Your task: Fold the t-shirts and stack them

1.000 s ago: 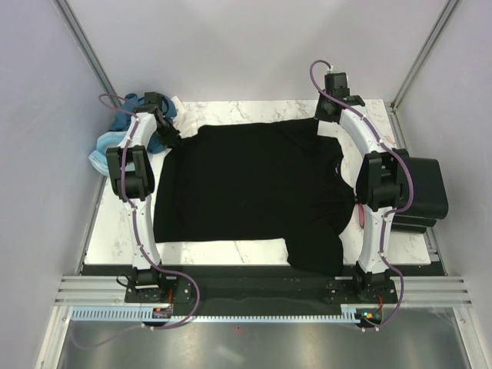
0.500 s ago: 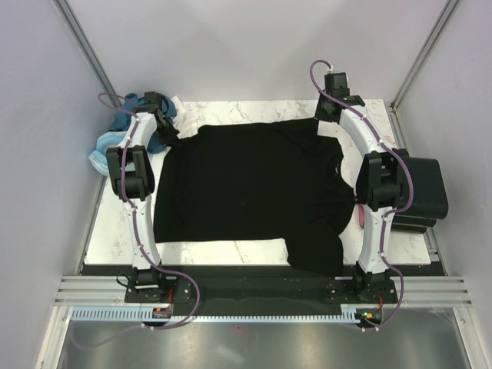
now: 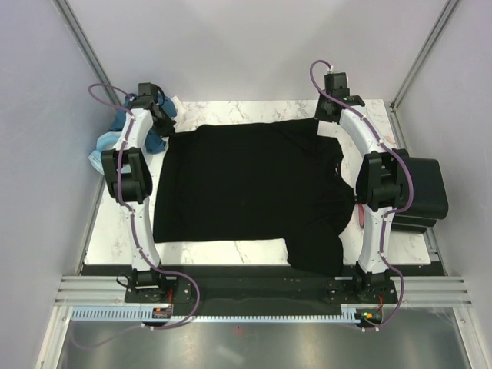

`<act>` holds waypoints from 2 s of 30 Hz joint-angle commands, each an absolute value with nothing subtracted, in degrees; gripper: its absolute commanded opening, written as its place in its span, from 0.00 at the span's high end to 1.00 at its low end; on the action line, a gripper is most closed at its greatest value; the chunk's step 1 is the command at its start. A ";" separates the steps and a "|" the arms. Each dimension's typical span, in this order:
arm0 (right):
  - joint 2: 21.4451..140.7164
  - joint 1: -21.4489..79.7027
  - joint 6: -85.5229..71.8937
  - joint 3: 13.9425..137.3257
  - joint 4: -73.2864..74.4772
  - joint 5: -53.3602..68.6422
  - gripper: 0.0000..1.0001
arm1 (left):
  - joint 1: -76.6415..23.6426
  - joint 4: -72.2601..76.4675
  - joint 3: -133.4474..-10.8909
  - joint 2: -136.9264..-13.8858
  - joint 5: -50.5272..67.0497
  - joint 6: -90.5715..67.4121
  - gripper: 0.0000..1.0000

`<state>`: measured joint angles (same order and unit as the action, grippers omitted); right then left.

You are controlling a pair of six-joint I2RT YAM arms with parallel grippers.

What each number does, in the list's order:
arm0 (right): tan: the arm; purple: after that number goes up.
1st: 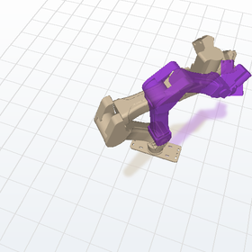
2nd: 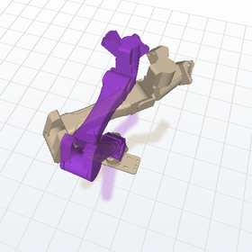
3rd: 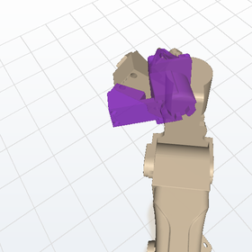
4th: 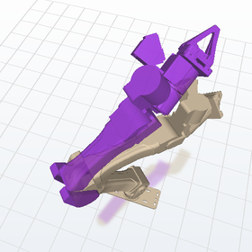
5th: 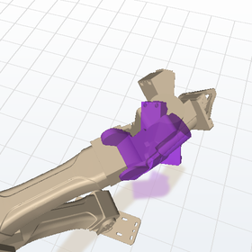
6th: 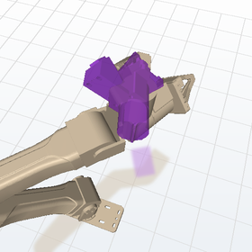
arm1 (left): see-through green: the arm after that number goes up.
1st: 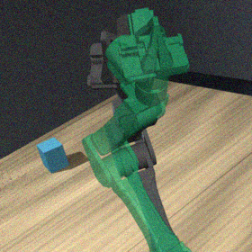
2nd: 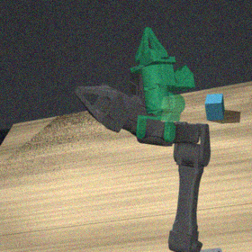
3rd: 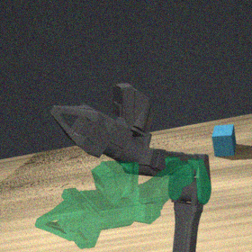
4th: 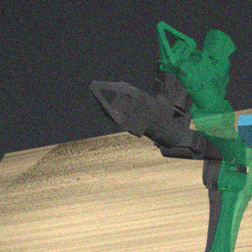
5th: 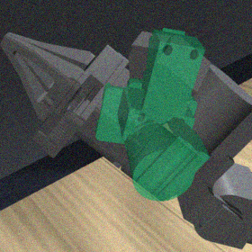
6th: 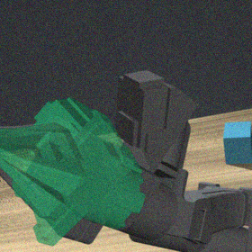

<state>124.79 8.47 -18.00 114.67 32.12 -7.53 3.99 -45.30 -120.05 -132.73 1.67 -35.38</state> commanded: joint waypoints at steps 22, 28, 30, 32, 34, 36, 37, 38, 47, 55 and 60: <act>111.37 7.38 -15.38 117.16 31.82 -11.08 1.00 | 4.39 -43.24 -120.77 -116.90 1.49 -38.41 0.98; 105.75 7.38 -14.85 114.18 31.82 -11.78 1.00 | 5.45 -42.98 -120.15 -112.42 4.47 -38.41 0.98; 104.42 7.38 -14.24 112.33 31.73 -12.30 1.00 | 6.06 -42.19 -119.97 -111.54 6.23 -37.44 0.98; 102.49 7.12 -14.06 110.84 31.29 -12.57 1.00 | 6.76 -41.92 -119.79 -110.92 9.74 -36.66 0.98; 101.17 7.03 -13.45 110.48 31.03 -12.22 1.00 | 7.56 -42.01 -120.15 -110.92 14.12 -35.86 0.98; 100.29 7.03 -13.19 110.30 30.76 -12.13 1.00 | 8.08 -41.92 -119.45 -109.78 15.81 -35.25 0.98; 99.59 7.03 -12.57 110.30 30.76 -11.52 1.00 | 8.26 -41.92 -118.57 -109.43 16.43 -34.90 0.98; 99.32 7.12 -12.48 110.39 30.67 -11.43 1.00 | 8.26 -41.92 -118.22 -109.08 16.96 -34.81 0.98; 97.56 7.29 -14.94 112.77 36.65 -5.46 1.00 | 8.09 -42.54 -108.82 -102.84 18.81 -37.80 0.98; 94.21 7.91 -15.82 106.17 34.98 -3.95 1.00 | 7.82 -49.66 -109.60 -100.63 10.91 -35.68 0.98; 100.61 8.26 -15.21 109.41 35.59 -2.99 1.00 | 7.65 -50.18 -113.98 -103.27 7.13 -35.68 0.98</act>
